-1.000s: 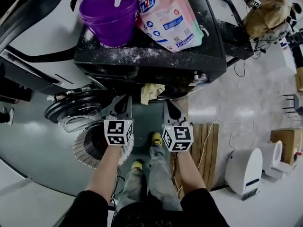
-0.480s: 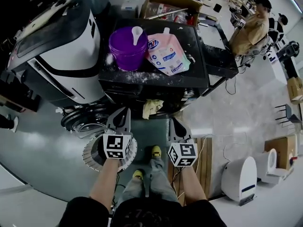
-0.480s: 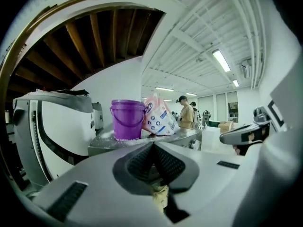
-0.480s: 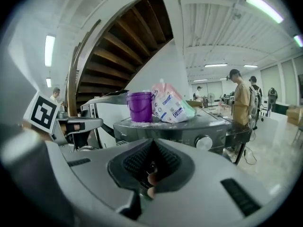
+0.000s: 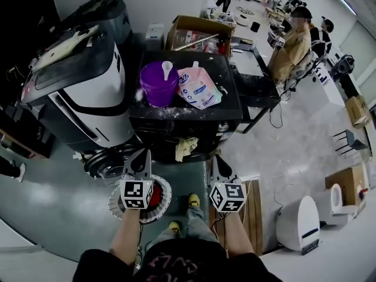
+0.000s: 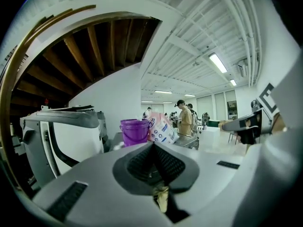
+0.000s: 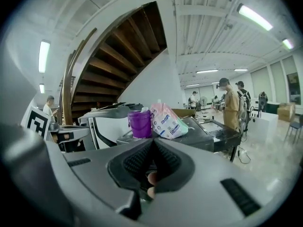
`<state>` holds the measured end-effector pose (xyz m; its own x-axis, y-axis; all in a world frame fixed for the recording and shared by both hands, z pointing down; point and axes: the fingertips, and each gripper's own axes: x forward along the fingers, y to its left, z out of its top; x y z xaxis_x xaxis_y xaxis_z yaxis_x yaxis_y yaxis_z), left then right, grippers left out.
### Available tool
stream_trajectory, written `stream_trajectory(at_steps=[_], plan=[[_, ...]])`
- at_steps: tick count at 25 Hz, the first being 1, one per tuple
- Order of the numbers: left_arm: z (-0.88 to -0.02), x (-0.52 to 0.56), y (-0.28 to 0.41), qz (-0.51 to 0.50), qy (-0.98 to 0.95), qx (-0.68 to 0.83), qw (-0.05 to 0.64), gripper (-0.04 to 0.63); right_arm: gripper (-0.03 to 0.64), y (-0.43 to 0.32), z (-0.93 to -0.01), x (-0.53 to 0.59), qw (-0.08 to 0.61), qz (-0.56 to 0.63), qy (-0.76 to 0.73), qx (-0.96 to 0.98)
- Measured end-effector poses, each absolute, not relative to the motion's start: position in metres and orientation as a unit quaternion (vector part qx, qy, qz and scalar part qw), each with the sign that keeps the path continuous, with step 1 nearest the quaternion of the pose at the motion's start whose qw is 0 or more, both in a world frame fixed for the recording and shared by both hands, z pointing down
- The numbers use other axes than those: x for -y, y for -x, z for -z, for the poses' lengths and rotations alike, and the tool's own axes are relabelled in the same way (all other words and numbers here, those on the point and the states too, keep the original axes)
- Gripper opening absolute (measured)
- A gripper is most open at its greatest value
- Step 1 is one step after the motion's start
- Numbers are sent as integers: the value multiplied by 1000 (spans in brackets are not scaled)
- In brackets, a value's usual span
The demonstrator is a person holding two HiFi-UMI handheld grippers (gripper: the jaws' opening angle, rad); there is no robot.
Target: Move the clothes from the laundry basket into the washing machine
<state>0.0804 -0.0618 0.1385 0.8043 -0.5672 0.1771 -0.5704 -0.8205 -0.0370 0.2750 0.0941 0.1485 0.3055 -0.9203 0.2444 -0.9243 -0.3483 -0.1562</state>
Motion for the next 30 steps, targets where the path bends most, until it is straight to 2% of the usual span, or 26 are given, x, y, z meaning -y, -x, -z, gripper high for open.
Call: stream_trajectory(at_steps=[11,30], plan=[[-96,43,-53,-80,-947,311,1,12,5,-266,-117,-128,-9,-154,-800,579],[-65,25,-57,-61,-944,323,-15,12,3,-287,-85,-158,-7,-120,-808,577]])
